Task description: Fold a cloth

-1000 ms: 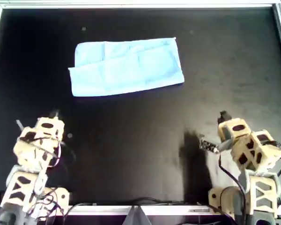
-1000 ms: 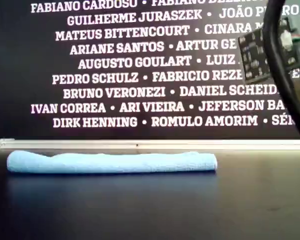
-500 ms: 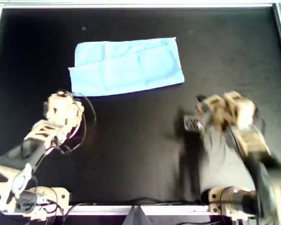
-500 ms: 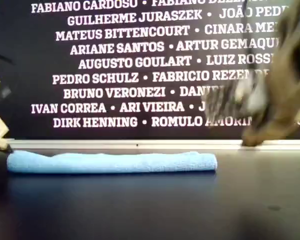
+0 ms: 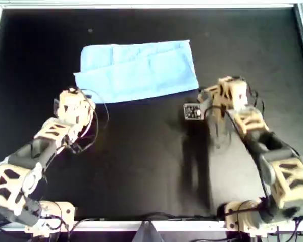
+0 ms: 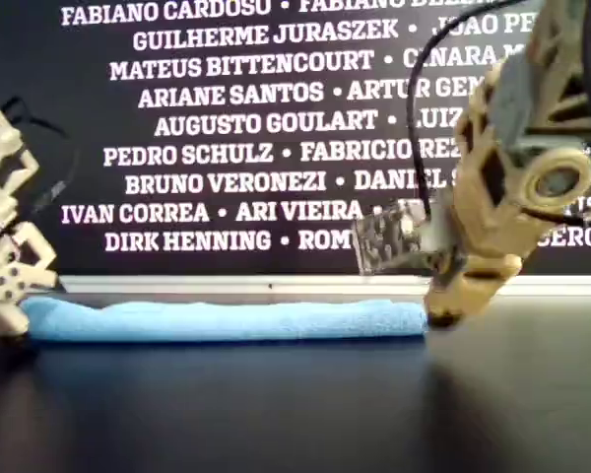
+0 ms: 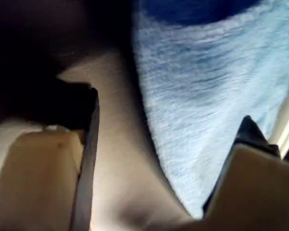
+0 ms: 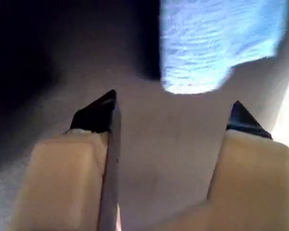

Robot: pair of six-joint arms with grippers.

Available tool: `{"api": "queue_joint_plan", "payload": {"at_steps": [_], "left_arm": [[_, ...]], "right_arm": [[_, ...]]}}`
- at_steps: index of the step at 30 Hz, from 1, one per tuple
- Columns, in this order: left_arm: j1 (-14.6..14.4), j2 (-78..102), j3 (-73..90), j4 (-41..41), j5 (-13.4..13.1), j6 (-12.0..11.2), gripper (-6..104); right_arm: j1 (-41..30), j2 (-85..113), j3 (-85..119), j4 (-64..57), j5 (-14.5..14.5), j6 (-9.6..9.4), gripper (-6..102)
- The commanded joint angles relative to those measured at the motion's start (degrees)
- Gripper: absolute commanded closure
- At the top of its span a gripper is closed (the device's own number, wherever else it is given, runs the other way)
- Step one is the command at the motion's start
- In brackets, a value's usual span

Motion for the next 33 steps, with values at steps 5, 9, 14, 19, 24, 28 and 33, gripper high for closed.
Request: {"api": "queue_joint_plan", "payload": {"at_steps": [5,9,14,19,24,28,33], "left_arm": [[-0.62,-2.72,-5.80,-1.49,-0.18,-0.09,-2],[-0.62,-3.52,-6.33,-2.46,-0.18,-0.09,-2],[0.26,-4.75,-8.26,-2.46,-0.18,-0.09,-2],[2.64,-9.49,-12.57,-2.37,-0.18,-0.09,-2],[2.72,-10.72,-13.80,-2.29,-0.18,-0.09,-2],[2.72,-10.81,-13.80,-2.29,-0.18,0.53,-2],[2.37,-10.81,-13.80,-2.20,-0.18,0.70,2]], "right_arm": [[1.76,-10.72,-21.71,5.62,0.53,0.88,6],[1.85,-13.45,-25.93,5.71,0.62,0.88,6],[1.76,-16.52,-30.32,6.68,0.62,0.88,6],[1.85,-17.58,-32.52,6.68,0.53,0.35,6],[1.85,-18.37,-32.61,6.68,-0.09,0.44,7],[1.85,-18.37,-32.61,6.68,-0.26,0.53,7],[1.76,-17.93,-32.61,6.68,-0.26,0.79,23]]}}
